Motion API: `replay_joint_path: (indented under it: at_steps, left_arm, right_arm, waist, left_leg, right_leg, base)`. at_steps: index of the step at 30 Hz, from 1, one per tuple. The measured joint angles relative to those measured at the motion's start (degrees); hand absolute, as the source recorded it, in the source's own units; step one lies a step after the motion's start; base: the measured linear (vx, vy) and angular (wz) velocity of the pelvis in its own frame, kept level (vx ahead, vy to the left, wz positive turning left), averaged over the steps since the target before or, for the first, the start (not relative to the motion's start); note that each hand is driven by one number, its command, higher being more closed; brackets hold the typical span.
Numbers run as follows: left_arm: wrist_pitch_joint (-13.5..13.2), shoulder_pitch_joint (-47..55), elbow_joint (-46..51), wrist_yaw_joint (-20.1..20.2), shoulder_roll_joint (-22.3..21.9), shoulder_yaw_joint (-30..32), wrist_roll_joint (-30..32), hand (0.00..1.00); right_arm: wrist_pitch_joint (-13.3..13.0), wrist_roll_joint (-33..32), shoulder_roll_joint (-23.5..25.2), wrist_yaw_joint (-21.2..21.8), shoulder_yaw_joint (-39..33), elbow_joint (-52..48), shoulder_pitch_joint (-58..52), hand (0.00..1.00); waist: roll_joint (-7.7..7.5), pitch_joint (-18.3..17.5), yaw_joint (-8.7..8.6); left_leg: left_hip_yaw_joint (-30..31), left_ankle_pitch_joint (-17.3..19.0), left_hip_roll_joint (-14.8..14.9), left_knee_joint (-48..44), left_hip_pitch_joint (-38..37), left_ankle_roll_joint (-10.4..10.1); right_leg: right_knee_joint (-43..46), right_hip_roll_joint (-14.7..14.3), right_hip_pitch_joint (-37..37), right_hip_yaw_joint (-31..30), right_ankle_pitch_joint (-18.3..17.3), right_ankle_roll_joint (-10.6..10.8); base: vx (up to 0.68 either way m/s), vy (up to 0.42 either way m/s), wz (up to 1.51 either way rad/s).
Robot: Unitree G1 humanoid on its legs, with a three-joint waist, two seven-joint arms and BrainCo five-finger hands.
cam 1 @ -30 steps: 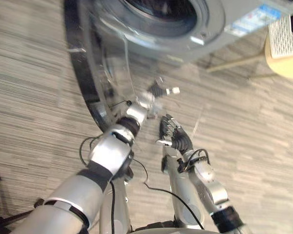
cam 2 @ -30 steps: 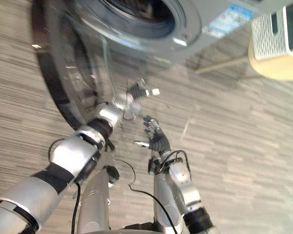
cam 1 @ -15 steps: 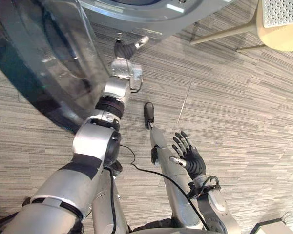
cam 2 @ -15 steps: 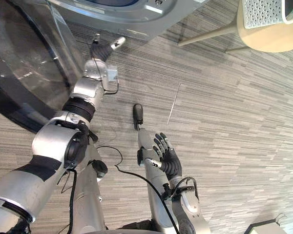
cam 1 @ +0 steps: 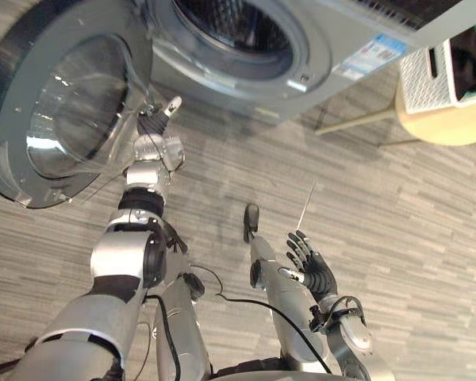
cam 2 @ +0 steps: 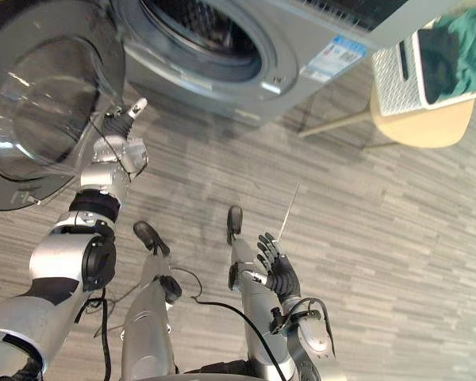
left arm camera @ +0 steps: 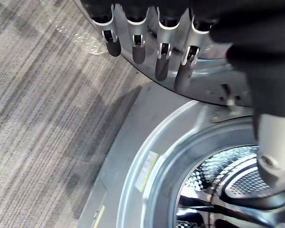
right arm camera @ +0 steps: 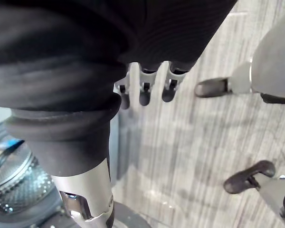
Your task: Pick up the laundry basket with both hands and put the clothes into the washing machine.
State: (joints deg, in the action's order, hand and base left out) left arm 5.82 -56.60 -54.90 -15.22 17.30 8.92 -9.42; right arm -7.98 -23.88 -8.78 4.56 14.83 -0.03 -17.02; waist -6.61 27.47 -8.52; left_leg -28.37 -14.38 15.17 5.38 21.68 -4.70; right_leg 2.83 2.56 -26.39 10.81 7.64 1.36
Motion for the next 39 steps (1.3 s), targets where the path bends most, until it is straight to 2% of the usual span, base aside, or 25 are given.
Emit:
replay_joint_path:
  at_steps: [2,4,5,7,9,10,11,13,16,19,22,24,26,27,28,29,30,31,33,34,35,36,37,38,39]
  left_arm:
    - [-0.8,5.1,1.8,2.0,0.3,-0.8,0.4,0.0]
    - [-1.8,11.3,2.7,4.8,0.2,-3.2,1.6,0.0]
    - [-1.9,12.9,2.7,5.3,-0.1,-3.6,1.8,0.0]
    - [-2.7,20.5,2.7,6.5,-3.8,-4.4,6.9,0.0]
    - [-2.8,24.2,2.7,6.5,-6.4,-5.1,9.4,0.0]
    - [-2.8,28.6,2.5,7.2,-9.2,-6.1,10.7,0.0]
    - [-2.9,30.6,2.6,7.7,-10.1,-6.2,11.1,0.0]
    - [-3.7,36.8,2.7,7.8,-11.9,-4.6,11.4,0.0]
    - [-3.9,48.9,2.7,7.7,-14.2,-2.4,11.0,0.0]
    - [-4.5,55.8,3.5,8.1,-15.8,0.3,9.8,0.0]
    - [-4.9,59.4,-1.2,9.6,-16.4,4.9,9.8,0.0]
    - [-4.8,59.6,-3.2,10.0,-15.8,6.6,9.6,0.0]
    - [-4.7,59.3,-4.4,10.0,-15.8,7.0,9.6,0.0]
    - [-4.8,59.3,-4.4,9.9,-15.9,7.0,9.6,0.0]
    - [-4.8,59.5,-4.6,9.8,-15.8,7.0,9.5,0.0]
    - [-4.9,59.6,-4.7,9.7,-15.6,7.0,9.0,0.0]
    - [-4.8,60.2,-5.2,9.4,-14.7,7.0,8.9,0.0]
    - [-4.8,61.2,-5.4,8.7,-13.5,7.0,8.8,0.0]
    - [-4.9,61.6,-5.5,8.5,-13.6,7.8,6.9,0.0]
    - [-4.9,61.6,-5.2,8.5,-14.8,10.1,5.2,0.0]
    - [-4.9,61.6,-5.2,8.3,-15.5,11.1,4.4,0.0]
    - [-5.6,61.8,-4.1,7.4,-16.0,12.1,2.4,0.0]
    - [-6.1,62.0,-2.8,7.4,-15.9,12.0,0.8,0.0]
    - [-6.2,61.9,-2.6,7.4,-15.9,12.1,0.2,0.0]
    - [-6.3,61.6,-1.9,7.4,-16.6,11.9,-0.2,0.0]
  right_arm:
    - [0.6,0.1,0.5,0.7,-0.9,2.5,-0.5,0.0]
    - [1.4,1.0,0.8,0.8,-1.5,6.5,-1.0,0.0]
    - [1.8,1.4,0.7,0.8,-1.7,7.8,-0.9,0.0]
    - [2.9,4.0,-0.3,0.2,-5.4,13.5,-0.7,0.0]
    - [3.4,4.3,-0.5,-0.7,-8.4,15.5,-0.1,0.0]
    - [3.7,4.2,-0.7,-2.3,-12.7,17.7,1.4,0.0]
    - [4.1,4.3,-0.5,-2.8,-14.5,17.9,1.7,0.0]
    - [5.0,7.4,1.0,-5.1,-18.5,14.8,1.9,0.0]
    - [6.0,14.4,2.4,-9.4,-24.1,6.6,4.2,0.0]
    - [6.1,18.4,4.5,-14.8,-32.7,4.3,6.6,0.0]
    - [6.1,21.1,5.2,-19.8,-39.9,0.3,8.3,0.0]
    - [6.1,22.6,5.9,-21.5,-42.5,-2.0,9.7,0.0]
    - [6.0,24.1,6.4,-22.8,-43.9,-4.2,11.4,0.0]
    - [6.1,24.7,6.3,-23.5,-44.6,-5.2,12.2,0.0]
    - [6.0,25.7,6.2,-24.0,-45.3,-6.2,13.8,0.0]
    - [6.0,26.3,6.1,-24.4,-45.3,-6.3,14.5,0.0]
    - [5.9,26.8,6.1,-24.7,-45.0,-6.3,15.5,0.0]
    - [5.8,26.8,6.1,-25.0,-43.4,-6.4,15.6,0.0]
    - [5.8,26.8,5.9,-24.5,-41.3,-7.1,16.2,0.0]
    - [5.4,26.8,5.9,-24.4,-40.1,-8.5,17.2,0.0]
    - [5.1,26.8,5.9,-24.4,-39.5,-9.0,17.8,0.0]
    - [4.6,26.9,5.9,-24.5,-38.5,-10.0,18.0,0.0]
    - [4.3,27.4,5.8,-24.5,-37.7,-11.0,17.9,0.0]
    - [4.2,27.9,5.6,-24.5,-37.3,-11.3,17.9,0.0]
    - [4.1,28.6,4.8,-24.6,-36.7,-11.7,17.9,0.0]
  waist:
    - [-0.26,-0.9,0.17]
    - [-0.5,-1.9,1.93]
    - [-0.02,-2.2,2.48]
    - [2.89,-3.9,3.22]
    - [4.09,-5.1,3.27]
    - [5.78,-6.7,3.27]
    - [6.4,-7.2,3.27]
    - [5.42,-7.7,3.49]
    - [5.06,-8.0,5.64]
    - [5.68,-11.4,5.91]
    - [7.05,-15.7,5.65]
    - [6.97,-17.5,5.52]
    - [6.86,-18.6,5.44]
    - [6.98,-19.1,5.44]
    - [6.41,-19.4,5.76]
    - [6.11,-19.8,5.84]
    - [5.6,-20.9,5.97]
    - [4.24,-22.7,6.21]
    - [5.64,-23.8,6.12]
    - [6.31,-23.8,6.26]
    - [7.06,-23.3,6.34]
    - [6.83,-23.3,6.69]
    - [6.87,-22.9,6.88]
    - [6.94,-22.5,7.03]
    - [6.83,-22.0,7.09]
  left_leg:
    - [-0.2,2.0,0.9,-2.7,-3.1,-0.3]
    - [-0.9,8.5,4.1,-13.5,-4.2,-0.5]
    - [-1.0,10.6,5.4,-17.1,-4.2,0.1]
    - [2.5,16.9,8.7,-29.4,-3.7,3.9]
    - [6.5,19.4,8.3,-33.3,-2.9,2.1]
    - [10.5,23.1,5.7,-34.1,-3.1,-0.2]
    - [11.1,25.2,5.5,-33.2,-4.0,-0.5]
    - [8.8,27.3,4.8,-34.7,-6.7,-0.5]
    - [0.7,32.1,6.1,-38.0,-13.5,-0.4]
    - [-2.1,33.0,4.5,-35.4,-16.7,-0.6]
    - [-1.2,32.2,3.6,-33.3,-18.7,-1.0]
    - [1.8,32.4,3.2,-33.3,-19.0,-1.1]
    - [1.5,32.4,3.3,-32.0,-19.6,-1.1]
    - [0.6,32.4,3.7,-31.1,-20.0,-1.1]
    - [-1.7,32.1,3.8,-29.8,-21.9,-1.6]
    - [-2.8,32.0,3.8,-29.3,-22.8,-1.9]
    - [-4.7,31.6,4.1,-28.5,-24.7,-2.6]
    - [-5.7,31.1,4.9,-28.3,-25.9,-3.6]
    - [-5.2,29.4,9.1,-29.0,-26.7,-5.6]
    - [-4.2,28.4,12.4,-31.9,-26.7,-5.5]
    - [-4.0,27.5,14.0,-34.3,-26.4,-4.1]
    - [-3.4,24.0,16.9,-40.2,-25.5,1.6]
    - [-3.2,18.2,19.8,-47.4,-23.5,10.8]
    - [-2.7,16.6,20.9,-50.6,-22.6,14.3]
    - [0.1,18.2,20.1,-54.2,-20.8,12.1]
  right_leg:
    - [2.0,-0.1,3.1,-0.3,-1.7,0.0]
    - [4.1,-1.1,6.4,-2.0,-3.9,-0.5]
    - [4.8,-1.6,7.3,-2.5,-4.6,-0.7]
    - [7.9,-2.8,10.2,-4.0,-7.6,-1.3]
    - [8.4,-2.9,10.7,-5.1,-7.8,-1.1]
    - [9.2,-3.1,10.5,-6.6,-7.9,-0.3]
    - [9.6,-3.5,10.3,-7.2,-7.8,0.3]
    - [13.2,-3.3,9.8,-10.3,-8.8,1.3]
    - [19.4,-2.9,9.0,-14.5,-11.6,2.5]
    - [16.8,1.7,10.5,-8.1,-13.2,1.6]
    - [11.4,3.8,14.2,-3.1,-9.1,-2.7]
    - [10.3,3.6,14.7,-3.4,-6.9,0.0]
    - [7.8,3.1,15.1,-3.7,-6.1,-0.1]
    - [8.5,3.5,15.0,-2.2,-7.6,-1.6]
    - [13.7,5.6,13.4,0.7,-9.1,-3.5]
    - [15.8,7.0,12.9,1.9,-9.8,-2.3]
    - [17.1,9.1,13.1,3.5,-10.8,0.7]
    - [15.8,9.4,13.7,3.3,-10.8,6.5]
    - [14.5,4.0,14.6,3.5,-11.3,4.6]
    - [14.1,0.6,15.5,3.2,-11.7,2.5]
    - [13.8,-0.9,16.1,2.7,-11.9,1.7]
    - [12.9,-3.0,17.6,1.1,-12.1,0.4]
    - [11.2,-4.5,20.3,-0.5,-12.2,-1.1]
    - [10.3,-4.8,21.8,-1.2,-12.3,-1.6]
    - [9.3,-5.1,23.6,-2.3,-12.5,-2.1]
  base:
    - [0.11,-0.001,-0.08]
    - [0.11,-0.05,-0.41]
    - [0.09,-0.04,-0.6]
    - [0.04,0.036,-0.42]
    - [0.05,0.139,-0.38]
    - [0.05,0.2,-0.53]
    - [0.04,0.209,-0.69]
    - [0.01,0.139,-0.72]
    - [-0.03,0.145,-1.08]
    - [0.01,0.158,-0.5]
    - [0.12,0.11,-0.17]
    - [0.13,0.048,-0.22]
    - [0.08,0.002,-0.32]
    - [0.08,-0.012,-0.43]
    - [0.07,-0.019,-0.43]
    - [0.09,-0.065,-0.6]
    - [0.13,-0.159,-0.62]
    - [0.16,-0.231,-0.57]
    - [0.22,-0.339,-0.6]
    - [0.23,-0.339,-0.73]
    - [0.26,-0.4,-0.9]
    - [0.23,-0.42,-0.84]
    - [0.18,-0.356,-0.76]
    - [0.15,-0.252,-0.56]
    - [0.16,-0.176,-0.48]
